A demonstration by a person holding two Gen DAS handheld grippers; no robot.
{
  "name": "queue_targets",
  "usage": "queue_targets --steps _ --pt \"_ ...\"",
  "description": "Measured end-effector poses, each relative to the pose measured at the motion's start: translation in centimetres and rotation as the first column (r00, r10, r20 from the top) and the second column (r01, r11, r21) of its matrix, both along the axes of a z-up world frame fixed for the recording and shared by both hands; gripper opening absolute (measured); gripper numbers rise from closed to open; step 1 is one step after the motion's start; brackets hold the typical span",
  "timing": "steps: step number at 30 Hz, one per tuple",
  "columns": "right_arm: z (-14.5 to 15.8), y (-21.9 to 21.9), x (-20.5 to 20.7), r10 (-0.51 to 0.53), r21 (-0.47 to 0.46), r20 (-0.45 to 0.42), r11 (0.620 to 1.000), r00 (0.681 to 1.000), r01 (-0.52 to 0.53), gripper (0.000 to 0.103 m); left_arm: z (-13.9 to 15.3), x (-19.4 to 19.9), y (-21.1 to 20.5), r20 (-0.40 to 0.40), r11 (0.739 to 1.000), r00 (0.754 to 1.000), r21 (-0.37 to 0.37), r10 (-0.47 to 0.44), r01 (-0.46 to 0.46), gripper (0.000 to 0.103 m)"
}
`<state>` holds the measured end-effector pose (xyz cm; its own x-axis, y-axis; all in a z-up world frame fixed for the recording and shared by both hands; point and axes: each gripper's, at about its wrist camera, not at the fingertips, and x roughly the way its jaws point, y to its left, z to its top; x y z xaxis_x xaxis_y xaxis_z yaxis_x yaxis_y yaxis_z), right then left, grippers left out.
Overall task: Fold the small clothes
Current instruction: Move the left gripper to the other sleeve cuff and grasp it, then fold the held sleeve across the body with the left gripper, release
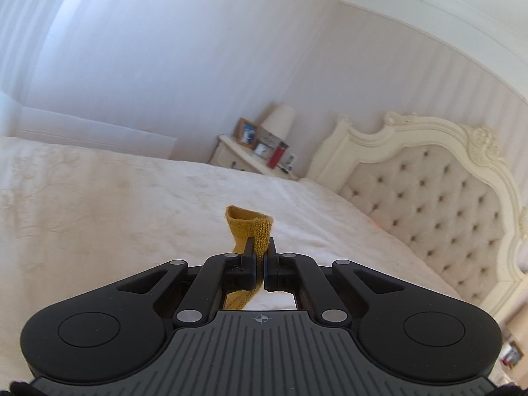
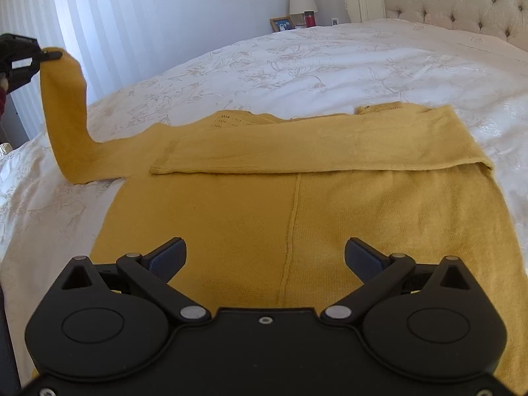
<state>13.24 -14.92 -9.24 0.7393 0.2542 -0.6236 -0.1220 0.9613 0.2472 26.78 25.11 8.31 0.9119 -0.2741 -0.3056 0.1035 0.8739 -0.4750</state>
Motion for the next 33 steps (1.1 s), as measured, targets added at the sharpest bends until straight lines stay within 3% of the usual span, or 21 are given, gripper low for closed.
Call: queue_targets --steps 5,10,15,18,20,22,27,33 --pt "-0.3 -2.3 -1.1 -0.056 0.026 0.016 0.998 0.998 0.056 0.102 -0.8 2.2 -11.1 0.004 0.987 0.987 0.006 -0.16 0.159 0.003" --pt "-0.1 -4.5 -1.3 -0.104 0.026 0.051 0.994 0.993 0.103 0.102 -5.7 4.2 -21.0 -0.081 0.96 0.957 0.01 -0.278 0.279 0.003" --pt "0.2 -6.7 -1.3 -0.151 0.06 0.069 0.987 0.986 0.147 0.102 -11.3 4.2 -26.8 -0.22 0.931 0.912 0.035 -0.347 0.363 0.004" --pt "0.2 -7.8 -1.5 -0.191 0.084 0.061 0.979 0.98 0.186 0.102 -13.0 3.9 -28.7 -0.265 0.911 0.889 0.075 -0.374 0.405 0.006" --pt "0.2 -8.3 -1.5 -0.211 0.09 0.057 0.975 0.976 0.205 0.102 -13.1 2.8 -28.5 -0.251 0.899 0.885 0.096 -0.393 0.427 0.013" --pt "0.2 -8.7 -1.5 -0.227 0.091 0.052 0.971 0.973 0.222 0.102 -12.6 0.7 -27.7 -0.212 0.89 0.889 0.132 -0.405 0.436 0.034" --pt "-0.4 -9.1 -1.3 -0.246 0.128 0.025 0.962 0.969 0.241 0.102 -13.4 -3.3 -24.7 -0.221 0.886 0.913 0.247 -0.342 0.392 0.035" --pt "-0.3 -8.8 -1.0 -0.233 0.162 0.032 0.961 0.972 0.225 0.102 -16.5 -5.8 -17.7 -0.311 0.92 0.94 0.307 -0.144 0.243 0.035"
